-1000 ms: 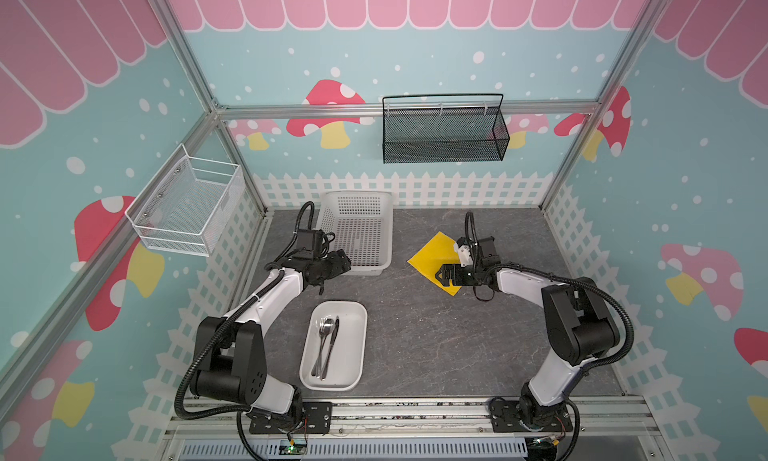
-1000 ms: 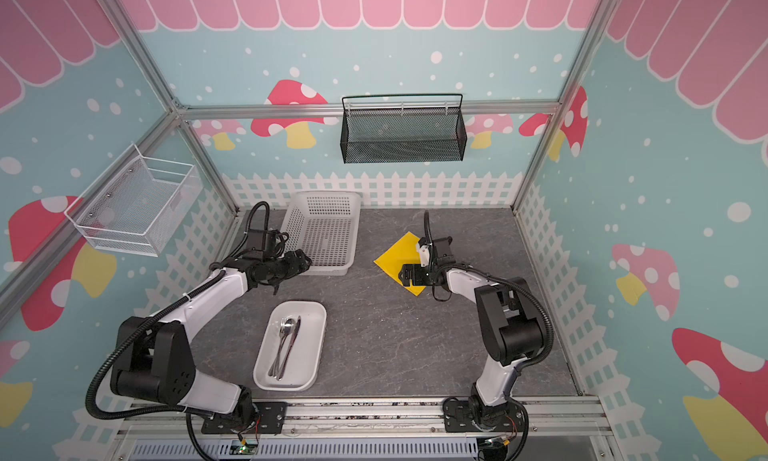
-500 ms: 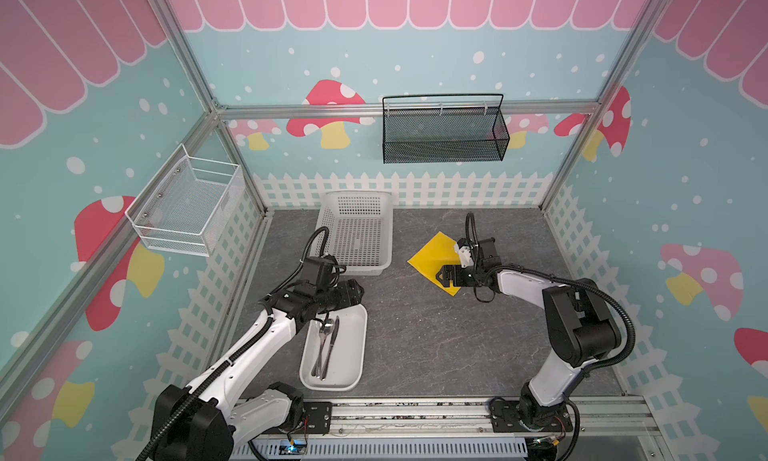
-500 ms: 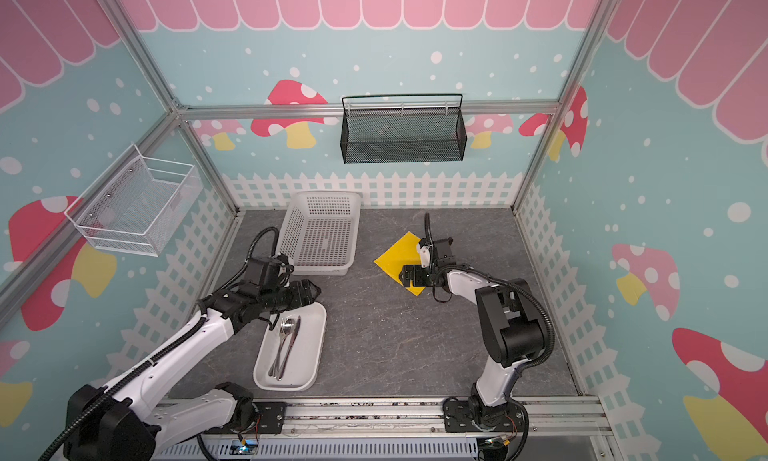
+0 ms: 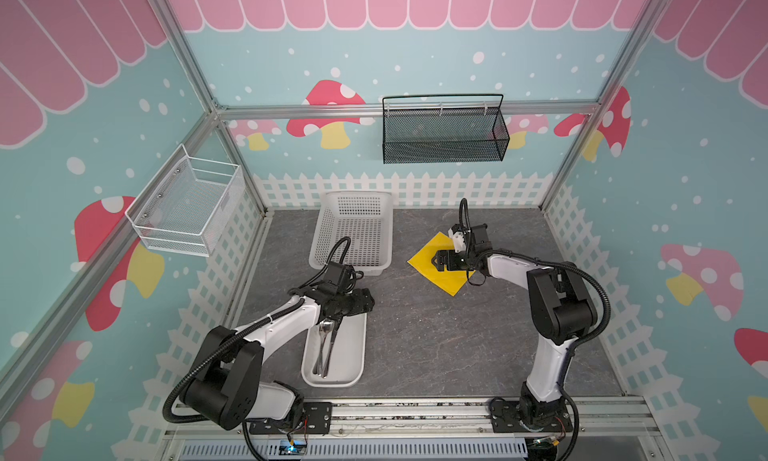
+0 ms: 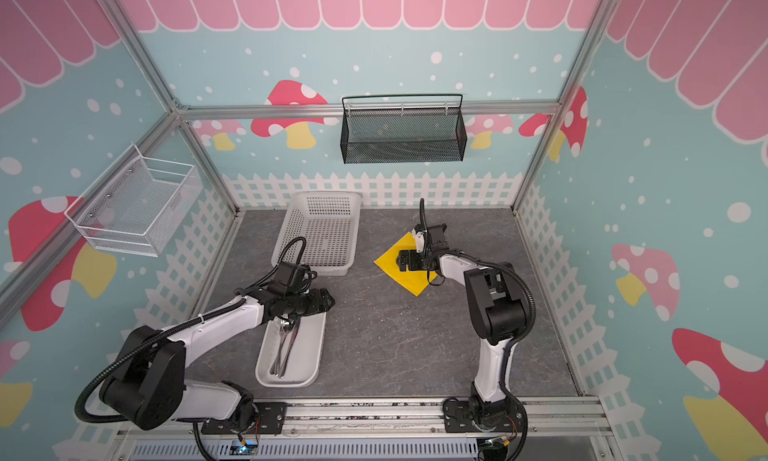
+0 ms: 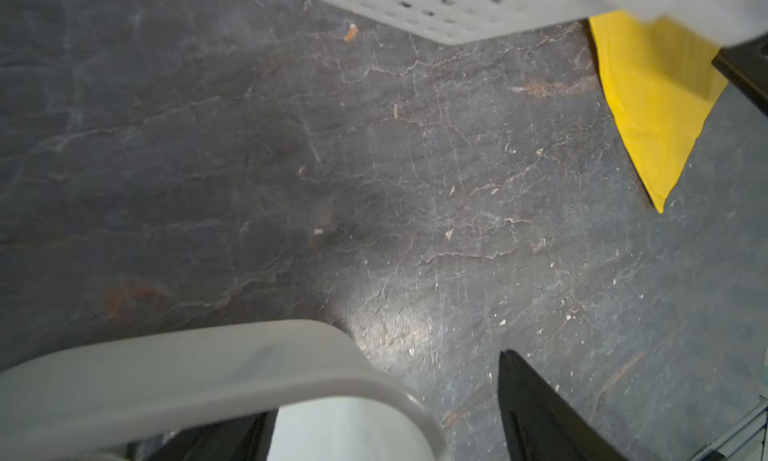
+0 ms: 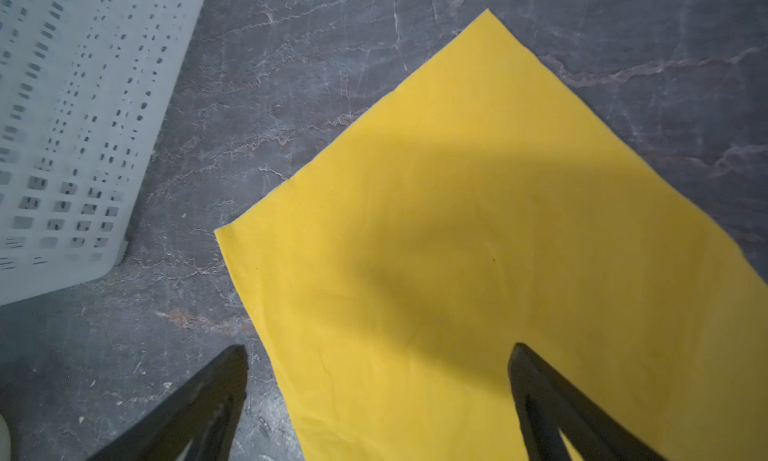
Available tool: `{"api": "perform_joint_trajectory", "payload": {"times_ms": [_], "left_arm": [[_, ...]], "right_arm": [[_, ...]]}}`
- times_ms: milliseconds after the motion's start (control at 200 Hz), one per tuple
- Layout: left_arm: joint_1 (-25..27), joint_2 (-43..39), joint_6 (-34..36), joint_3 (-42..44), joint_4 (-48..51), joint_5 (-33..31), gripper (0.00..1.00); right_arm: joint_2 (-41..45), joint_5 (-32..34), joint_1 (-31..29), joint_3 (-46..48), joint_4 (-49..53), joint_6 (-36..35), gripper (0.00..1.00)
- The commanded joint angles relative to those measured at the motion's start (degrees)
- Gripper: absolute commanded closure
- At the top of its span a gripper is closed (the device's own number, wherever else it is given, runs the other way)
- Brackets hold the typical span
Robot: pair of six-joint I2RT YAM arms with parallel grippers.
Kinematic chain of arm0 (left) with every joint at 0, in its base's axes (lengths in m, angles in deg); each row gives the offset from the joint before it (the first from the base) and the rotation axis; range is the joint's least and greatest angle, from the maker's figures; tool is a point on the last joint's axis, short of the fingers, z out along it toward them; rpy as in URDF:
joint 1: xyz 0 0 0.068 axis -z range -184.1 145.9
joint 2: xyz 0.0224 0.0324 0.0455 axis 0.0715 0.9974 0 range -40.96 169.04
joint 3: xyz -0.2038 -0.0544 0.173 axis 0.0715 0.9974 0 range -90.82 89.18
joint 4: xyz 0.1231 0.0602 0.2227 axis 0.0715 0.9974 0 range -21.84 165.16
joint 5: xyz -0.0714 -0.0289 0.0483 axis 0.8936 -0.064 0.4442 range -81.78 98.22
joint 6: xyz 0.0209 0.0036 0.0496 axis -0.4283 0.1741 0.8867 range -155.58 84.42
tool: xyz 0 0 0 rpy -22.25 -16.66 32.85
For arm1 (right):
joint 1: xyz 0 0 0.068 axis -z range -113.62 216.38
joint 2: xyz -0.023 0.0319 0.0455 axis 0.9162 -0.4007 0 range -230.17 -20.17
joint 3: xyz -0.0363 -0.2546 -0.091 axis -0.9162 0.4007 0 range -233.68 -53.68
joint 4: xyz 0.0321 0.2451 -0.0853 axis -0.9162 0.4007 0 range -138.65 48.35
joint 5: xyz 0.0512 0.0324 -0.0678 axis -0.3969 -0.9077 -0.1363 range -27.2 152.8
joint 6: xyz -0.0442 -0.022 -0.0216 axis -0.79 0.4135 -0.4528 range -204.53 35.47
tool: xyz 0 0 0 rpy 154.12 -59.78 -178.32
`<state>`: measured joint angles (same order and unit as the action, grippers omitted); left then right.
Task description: Place the utensils on the paper napkin and roll it up
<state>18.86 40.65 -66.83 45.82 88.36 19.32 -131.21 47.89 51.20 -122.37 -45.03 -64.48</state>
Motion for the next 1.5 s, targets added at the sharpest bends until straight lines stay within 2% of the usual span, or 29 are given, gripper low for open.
{"api": "perform_joint_trajectory", "payload": {"times_ms": [0, 325, 400, 530, 610, 751, 906, 1016, 1086, 1211, 1321, 1396, 1496], "left_arm": [[0.07, 2.37, 4.33, -2.88, -6.73, -0.32, 0.17], [-0.63, 8.8, 13.94, -8.34, -8.93, 2.27, 0.16], [-1.01, 9.59, 15.31, -9.04, -8.95, 3.09, 0.16], [-1.08, 9.75, 16.91, -10.1, -7.91, 5.47, 0.16], [-1.08, 8.56, 15.36, -9.69, -7.67, 4.83, 0.16], [-0.85, 3.48, 13.57, -7.65, -7.64, 4.74, 0.16], [-0.05, -1.7, 12.3, -6.31, -6.71, 5.91, 0.16], [0.24, -3.86, 12.39, -8.59, -3.79, 7.52, 0.19], [3.5, -4.48, 12.33, -10.7, -2.34, 8.19, 0.22], [8.9, -2.8, 9.31, -15.75, 0.29, 8.63, 0.27], [12.74, 1.89, 3.13, -21.76, 3.9, 11.47, 0.36], [16.1, 4.54, 1.1, -22.6, 2.5, 11.45, 0.37], [19.24, 9.33, 1.01, -24.13, 3.37, 11.66, 0.4]], "right_arm": [[-2.44, 1.21, 0.49, -2.11, 1.54, -1.43, 0.0], [-8.1, -4.25, 0.7, -7.34, 7.43, -5.18, 0.05], [-8.49, -4.67, 0.68, -6.93, 10.08, -6.49, 0.1], [-5.16, -4.54, -0.06, -0.77, 11.24, -6.27, 0.11], [-0.95, -5.55, -1.07, 5.02, 11.03, -6.2, 0.1], [7.23, -8.45, -3.56, 16.25, 7.6, -2.15, 0.1], [11.46, -10.98, -8.0, 24.21, 3.09, 7.46, 0.1], [16.11, -13.52, -10.36, 29.56, -2.8, 14.98, 0.1], [20.66, -15.06, -10.46, 30.6, -6.05, 14.88, 0.12], [25.85, -8.47, -6.82, 29.58, -4.78, 11.84, 0.14], [25.62, -10.32, -0.58, 29.96, -5.46, 9.45, 0.16], [24.95, -13.21, -0.12, 28.71, -4.88, 5.45, 0.17], [24.82, -14.24, 0.1, 28.88, -4.44, 4.83, 0.17]]}}
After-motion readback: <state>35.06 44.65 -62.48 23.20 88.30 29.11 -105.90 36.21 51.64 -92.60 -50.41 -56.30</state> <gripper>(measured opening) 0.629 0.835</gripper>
